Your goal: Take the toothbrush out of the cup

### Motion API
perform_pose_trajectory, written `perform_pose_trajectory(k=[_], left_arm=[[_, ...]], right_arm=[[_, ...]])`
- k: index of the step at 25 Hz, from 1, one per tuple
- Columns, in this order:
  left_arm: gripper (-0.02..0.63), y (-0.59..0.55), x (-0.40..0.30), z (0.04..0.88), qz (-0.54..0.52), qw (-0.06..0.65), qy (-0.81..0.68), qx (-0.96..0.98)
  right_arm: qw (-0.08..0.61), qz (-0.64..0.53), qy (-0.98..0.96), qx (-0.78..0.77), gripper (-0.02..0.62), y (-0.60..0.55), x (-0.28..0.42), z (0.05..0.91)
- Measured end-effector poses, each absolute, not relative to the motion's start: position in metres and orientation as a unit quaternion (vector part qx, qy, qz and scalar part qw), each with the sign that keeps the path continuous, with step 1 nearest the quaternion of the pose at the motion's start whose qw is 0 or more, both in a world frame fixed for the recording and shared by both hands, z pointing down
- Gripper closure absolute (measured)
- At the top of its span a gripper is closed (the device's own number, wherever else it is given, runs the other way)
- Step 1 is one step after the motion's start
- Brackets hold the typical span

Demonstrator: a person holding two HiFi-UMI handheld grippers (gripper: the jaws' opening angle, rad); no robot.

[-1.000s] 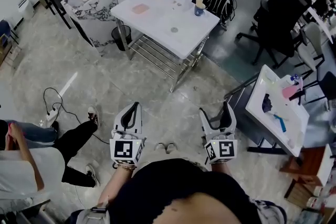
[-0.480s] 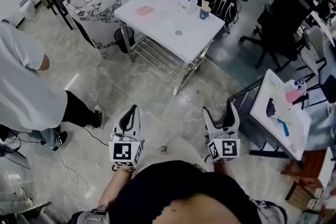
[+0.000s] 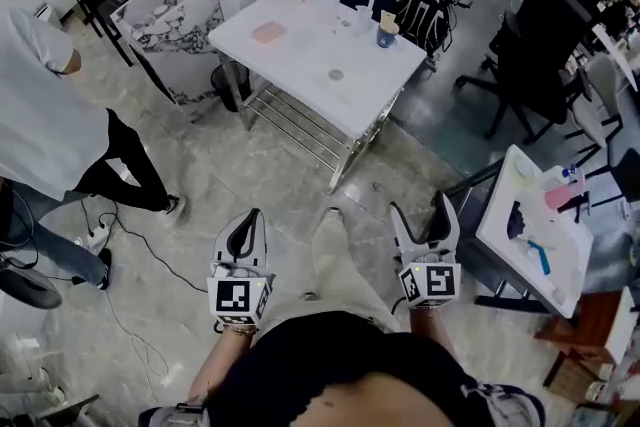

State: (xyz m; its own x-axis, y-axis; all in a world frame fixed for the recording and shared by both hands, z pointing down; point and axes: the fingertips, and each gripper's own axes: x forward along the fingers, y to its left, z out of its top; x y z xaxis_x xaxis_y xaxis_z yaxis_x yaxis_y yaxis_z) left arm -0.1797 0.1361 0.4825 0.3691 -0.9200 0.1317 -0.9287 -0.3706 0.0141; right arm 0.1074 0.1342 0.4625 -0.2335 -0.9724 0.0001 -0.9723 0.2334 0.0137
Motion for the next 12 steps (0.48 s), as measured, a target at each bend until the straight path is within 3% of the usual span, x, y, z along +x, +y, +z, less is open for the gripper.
perform_pose_trajectory(k=[12], left_arm=[[0.604,-0.028,-0.156,0.464,0.053,0.036,-0.586,0.808]], right_arm=[[-0.001,-0.008,-0.799,0.602,0.209,-0.067,0.147,0.447]])
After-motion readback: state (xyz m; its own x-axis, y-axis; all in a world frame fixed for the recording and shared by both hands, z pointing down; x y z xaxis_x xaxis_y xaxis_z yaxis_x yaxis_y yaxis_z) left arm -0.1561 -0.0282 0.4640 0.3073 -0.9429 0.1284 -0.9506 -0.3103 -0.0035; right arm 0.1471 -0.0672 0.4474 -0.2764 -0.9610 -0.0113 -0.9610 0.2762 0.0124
